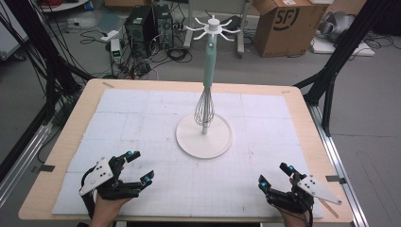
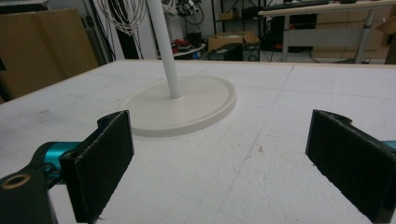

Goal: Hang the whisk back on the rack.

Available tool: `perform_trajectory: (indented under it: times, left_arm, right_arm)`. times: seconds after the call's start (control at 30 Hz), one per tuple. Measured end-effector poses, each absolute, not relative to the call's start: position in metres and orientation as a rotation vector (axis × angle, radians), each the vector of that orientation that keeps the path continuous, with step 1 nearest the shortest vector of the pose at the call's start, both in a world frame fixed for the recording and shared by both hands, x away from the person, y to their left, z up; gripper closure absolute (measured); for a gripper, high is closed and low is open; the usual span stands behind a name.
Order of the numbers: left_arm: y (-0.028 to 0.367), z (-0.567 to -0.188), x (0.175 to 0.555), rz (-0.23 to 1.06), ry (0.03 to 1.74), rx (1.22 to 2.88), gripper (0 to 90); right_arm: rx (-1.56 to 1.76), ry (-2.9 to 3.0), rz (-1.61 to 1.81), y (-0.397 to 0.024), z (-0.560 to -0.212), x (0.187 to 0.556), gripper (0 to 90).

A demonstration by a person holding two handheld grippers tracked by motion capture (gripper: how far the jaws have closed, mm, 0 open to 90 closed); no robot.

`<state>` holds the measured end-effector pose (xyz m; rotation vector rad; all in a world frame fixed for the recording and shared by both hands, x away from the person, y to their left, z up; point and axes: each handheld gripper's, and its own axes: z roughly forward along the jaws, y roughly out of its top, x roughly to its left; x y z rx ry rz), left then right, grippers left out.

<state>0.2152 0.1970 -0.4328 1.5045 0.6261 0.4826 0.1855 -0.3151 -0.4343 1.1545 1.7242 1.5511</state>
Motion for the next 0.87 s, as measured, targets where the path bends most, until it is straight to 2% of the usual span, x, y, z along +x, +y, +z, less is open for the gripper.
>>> perform_trajectory:
  times: [0.87]
  left_arm:
    - [0.1994,-0.4412,0.2187,0.453,0.674,1.514,18.3]
  right_arm:
    - [1.088,1.768,1.488,-0.3069,-0.4342,0.1864,6.6]
